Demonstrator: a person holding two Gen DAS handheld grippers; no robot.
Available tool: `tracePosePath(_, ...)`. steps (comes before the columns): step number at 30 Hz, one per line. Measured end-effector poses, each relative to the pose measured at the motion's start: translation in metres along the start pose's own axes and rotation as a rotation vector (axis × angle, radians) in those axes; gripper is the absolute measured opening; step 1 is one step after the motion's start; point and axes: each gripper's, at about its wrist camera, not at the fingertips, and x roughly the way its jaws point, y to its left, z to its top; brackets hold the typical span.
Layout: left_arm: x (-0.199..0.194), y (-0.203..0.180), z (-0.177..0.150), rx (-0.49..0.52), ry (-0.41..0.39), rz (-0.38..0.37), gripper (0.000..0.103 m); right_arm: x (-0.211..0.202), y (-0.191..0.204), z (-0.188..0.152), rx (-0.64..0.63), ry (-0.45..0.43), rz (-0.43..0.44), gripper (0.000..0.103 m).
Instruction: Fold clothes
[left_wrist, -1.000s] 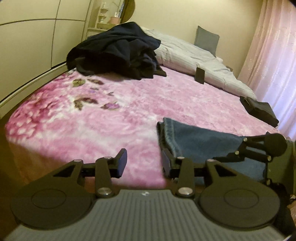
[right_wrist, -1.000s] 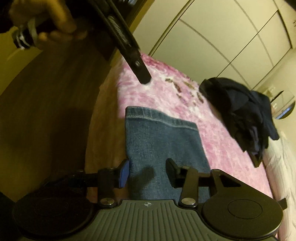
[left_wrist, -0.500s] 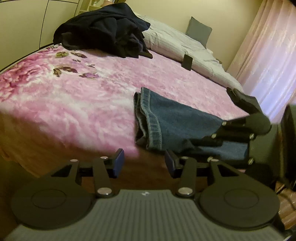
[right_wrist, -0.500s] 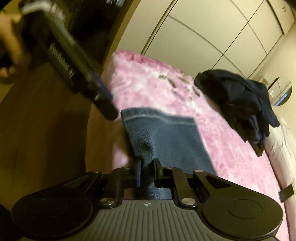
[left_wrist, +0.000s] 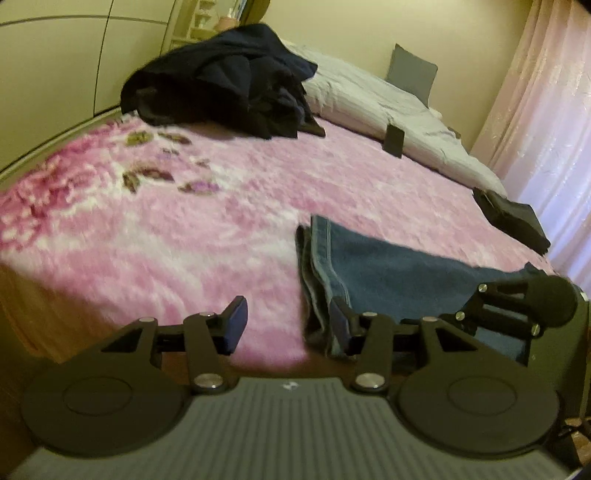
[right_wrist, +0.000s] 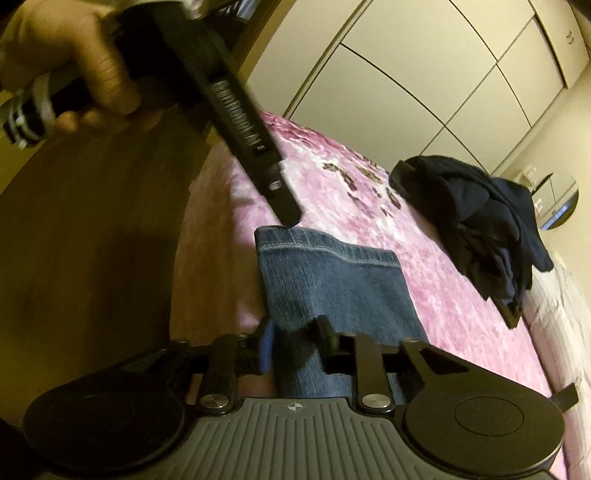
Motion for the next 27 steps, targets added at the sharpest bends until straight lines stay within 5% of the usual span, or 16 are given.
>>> tracePosePath(9, 0.01, -0.011, -0.003, 0.027, 0.136, -0.097, 0.04, -0.009, -0.031, -0.007, 0.095, -0.023, 0.013, 0.037)
tracePosePath(10, 0.014, -0.014, -0.004, 0.033, 0.152, -0.102, 0.036, -0.011, -0.037, -0.009, 0.113, -0.025, 0.013, 0.037)
tracePosePath(11, 0.017, -0.016, -0.004, 0.04, 0.168, -0.106, 0.021, -0.013, -0.043, -0.012, 0.131, -0.027, 0.014, 0.039)
tracePosePath(12, 0.02, -0.019, -0.005, 0.046, 0.184, -0.11, 0.013, -0.015, -0.05, -0.014, 0.15, -0.03, 0.014, 0.058)
tracePosePath(14, 0.018, -0.025, -0.003, 0.079, 0.182, -0.105, 0.013, -0.02, -0.062, -0.018, 0.186, -0.034, 0.015, 0.082)
tracePosePath(22, 0.003, -0.048, -0.003, 0.25, 0.125, -0.065, 0.012, -0.014, -0.129, -0.034, 0.344, -0.034, 0.039, 0.082)
tracePosePath(27, -0.001, -0.058, -0.006, 0.33, 0.103, -0.044, 0.012, 0.034, -0.162, -0.041, 0.342, 0.054, 0.145, 0.047)
